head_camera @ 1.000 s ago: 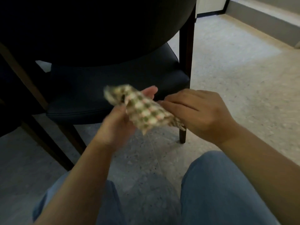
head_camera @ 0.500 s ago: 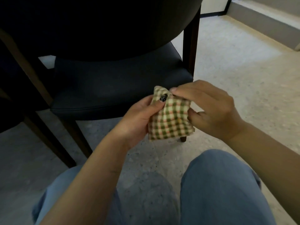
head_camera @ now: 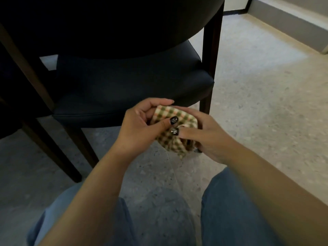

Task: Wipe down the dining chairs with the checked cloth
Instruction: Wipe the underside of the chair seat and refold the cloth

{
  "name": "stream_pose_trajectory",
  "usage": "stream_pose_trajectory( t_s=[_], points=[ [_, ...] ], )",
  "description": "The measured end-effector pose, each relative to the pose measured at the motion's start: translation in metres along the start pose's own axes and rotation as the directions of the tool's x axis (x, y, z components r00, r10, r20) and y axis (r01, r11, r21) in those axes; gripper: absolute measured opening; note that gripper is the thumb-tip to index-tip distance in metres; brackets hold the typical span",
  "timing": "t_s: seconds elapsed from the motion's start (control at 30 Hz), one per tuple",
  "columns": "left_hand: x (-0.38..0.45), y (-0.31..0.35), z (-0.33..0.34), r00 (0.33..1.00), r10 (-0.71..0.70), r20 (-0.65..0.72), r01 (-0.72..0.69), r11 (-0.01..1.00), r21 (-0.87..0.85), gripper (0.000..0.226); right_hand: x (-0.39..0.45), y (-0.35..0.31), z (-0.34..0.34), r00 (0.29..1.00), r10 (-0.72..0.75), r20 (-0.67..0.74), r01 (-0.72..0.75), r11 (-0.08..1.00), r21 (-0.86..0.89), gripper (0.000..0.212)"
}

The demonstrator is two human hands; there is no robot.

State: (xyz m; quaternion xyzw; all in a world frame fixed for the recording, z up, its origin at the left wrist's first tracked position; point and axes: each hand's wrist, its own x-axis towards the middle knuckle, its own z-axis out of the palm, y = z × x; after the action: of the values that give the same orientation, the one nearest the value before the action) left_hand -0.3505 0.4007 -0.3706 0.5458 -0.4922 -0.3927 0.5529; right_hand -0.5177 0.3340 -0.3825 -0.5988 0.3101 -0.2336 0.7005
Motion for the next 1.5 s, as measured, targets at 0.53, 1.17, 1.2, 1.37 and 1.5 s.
stream_pose_trajectory(
  t_s=[0.53, 1.17, 1.2, 1.37, 1.5],
  points=[
    [0.005, -0.090, -0.065, 0.582, -0.672, -0.458, 0.385, 0.723, -0.574, 0.029, 0.055, 0.002, -0.066, 0.412, 0.295, -0.862, 0.143, 0.913, 0.381, 0.027],
    [0.008, -0.103, -0.128, 0.687, -0.663, -0.297, 0.294, 0.628, -0.721, 0.086, 0.115, 0.053, 0.115, 0.621, 0.643, -0.448, -0.214, 0.689, 0.693, 0.031],
    [0.009, -0.103, -0.129, 0.677, -0.658, -0.329, 0.264, 0.635, -0.726, 0.084, 0.123, 0.056, 0.121, 0.654, 0.656, -0.377, -0.205, 0.633, 0.747, 0.037],
    [0.015, -0.108, -0.127, 0.623, -0.654, -0.429, 0.161, 0.644, -0.748, 0.096, 0.152, 0.035, 0.146, 0.785, 0.617, -0.062, -0.296, 0.461, 0.836, 0.048],
    [0.014, -0.113, -0.130, 0.620, -0.659, -0.426, 0.242, 0.677, -0.695, 0.079, 0.122, 0.029, 0.090, 0.804, 0.533, -0.266, -0.137, 0.600, 0.789, 0.053]
  ],
)
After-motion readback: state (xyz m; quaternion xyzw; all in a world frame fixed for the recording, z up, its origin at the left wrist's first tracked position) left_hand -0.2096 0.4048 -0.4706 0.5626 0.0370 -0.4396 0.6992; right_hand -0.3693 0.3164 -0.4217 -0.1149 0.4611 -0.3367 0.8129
